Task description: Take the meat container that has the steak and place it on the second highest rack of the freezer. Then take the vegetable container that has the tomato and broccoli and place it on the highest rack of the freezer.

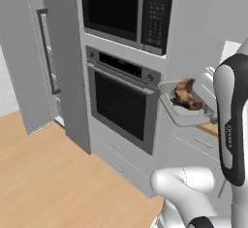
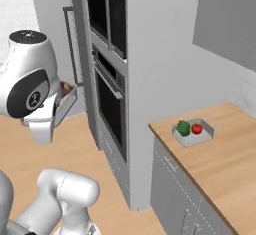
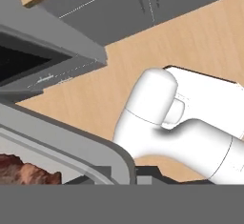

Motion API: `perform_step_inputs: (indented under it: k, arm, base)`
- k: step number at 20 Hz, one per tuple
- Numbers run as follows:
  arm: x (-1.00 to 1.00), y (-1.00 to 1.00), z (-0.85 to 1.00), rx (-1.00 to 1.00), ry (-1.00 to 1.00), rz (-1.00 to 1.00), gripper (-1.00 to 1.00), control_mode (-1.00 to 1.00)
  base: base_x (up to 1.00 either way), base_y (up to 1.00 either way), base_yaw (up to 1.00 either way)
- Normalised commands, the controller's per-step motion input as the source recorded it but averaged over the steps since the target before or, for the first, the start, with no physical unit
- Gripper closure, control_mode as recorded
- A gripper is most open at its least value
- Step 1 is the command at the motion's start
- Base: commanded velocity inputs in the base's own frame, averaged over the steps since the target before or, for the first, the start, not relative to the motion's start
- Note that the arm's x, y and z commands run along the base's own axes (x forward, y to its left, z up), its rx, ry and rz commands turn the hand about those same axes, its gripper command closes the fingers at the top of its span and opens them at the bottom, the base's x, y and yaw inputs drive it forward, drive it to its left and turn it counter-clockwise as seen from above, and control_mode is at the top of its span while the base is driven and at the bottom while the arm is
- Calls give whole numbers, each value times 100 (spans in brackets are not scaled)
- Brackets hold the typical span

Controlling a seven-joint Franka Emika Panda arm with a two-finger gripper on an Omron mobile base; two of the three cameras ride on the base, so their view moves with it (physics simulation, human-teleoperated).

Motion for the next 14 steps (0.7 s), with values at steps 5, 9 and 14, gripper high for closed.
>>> perform_step_inputs:
  k: [5, 9, 14]
  arm:
    - [0, 0, 0, 0, 0, 0, 100, 100]
    - [0, 0, 0, 0, 0, 0, 100, 100]
    - [0, 0, 0, 0, 0, 0, 100, 100]
  base:
    - [76, 93, 15]
    - [77, 100, 14]
    - [79, 99, 13]
